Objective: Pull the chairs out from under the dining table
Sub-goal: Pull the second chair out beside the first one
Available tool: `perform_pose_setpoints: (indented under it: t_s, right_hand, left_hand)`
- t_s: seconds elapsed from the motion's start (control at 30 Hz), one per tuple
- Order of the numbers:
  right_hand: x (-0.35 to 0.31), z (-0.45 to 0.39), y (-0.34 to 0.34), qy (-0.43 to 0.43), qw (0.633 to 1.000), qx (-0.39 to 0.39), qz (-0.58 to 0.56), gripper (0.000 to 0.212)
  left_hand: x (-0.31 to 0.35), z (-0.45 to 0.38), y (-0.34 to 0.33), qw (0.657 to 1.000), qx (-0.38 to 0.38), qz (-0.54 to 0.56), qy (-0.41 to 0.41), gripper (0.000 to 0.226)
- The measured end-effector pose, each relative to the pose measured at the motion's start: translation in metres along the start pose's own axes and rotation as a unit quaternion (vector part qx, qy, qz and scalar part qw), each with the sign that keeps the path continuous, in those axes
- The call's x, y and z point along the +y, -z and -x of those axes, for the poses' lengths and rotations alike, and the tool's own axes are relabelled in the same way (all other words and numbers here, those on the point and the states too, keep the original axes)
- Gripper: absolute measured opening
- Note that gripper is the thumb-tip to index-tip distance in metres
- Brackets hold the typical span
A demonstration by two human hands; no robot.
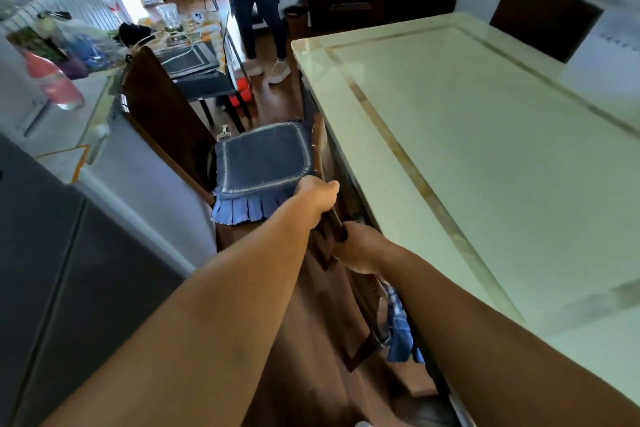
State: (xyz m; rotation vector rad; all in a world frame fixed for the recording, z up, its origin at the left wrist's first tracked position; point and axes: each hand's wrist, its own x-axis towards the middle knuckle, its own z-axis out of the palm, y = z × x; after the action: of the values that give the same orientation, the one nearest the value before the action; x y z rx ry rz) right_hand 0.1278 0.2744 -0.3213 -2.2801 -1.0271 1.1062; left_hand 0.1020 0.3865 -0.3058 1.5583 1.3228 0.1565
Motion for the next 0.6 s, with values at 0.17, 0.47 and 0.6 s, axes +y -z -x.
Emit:
perform_pose_setpoints:
  t_s: [0.17, 0.47, 0.6]
  right_hand:
    - [0.002, 0.0, -0.005, 0.003, 0.999, 0.045, -0.024, 0.024]
    - [-0.011, 0.003, -0.021, -0.001, 0.996, 0.082, -0.023, 0.022]
    - [-0.028, 0.007, -0.038, 0.012, 0.996, 0.088, -0.02, 0.021]
  left_hand:
    - [-0.006, -0.004, -0.005, 1.0, 0.014, -0.005, -0.007, 0.033]
    - [-0.015, -0.004, 0.009, 0.996, 0.073, -0.039, -0.033, 0.029]
    - [-0.026, -0.005, 0.028, 0.994, 0.089, -0.051, -0.038, 0.03]
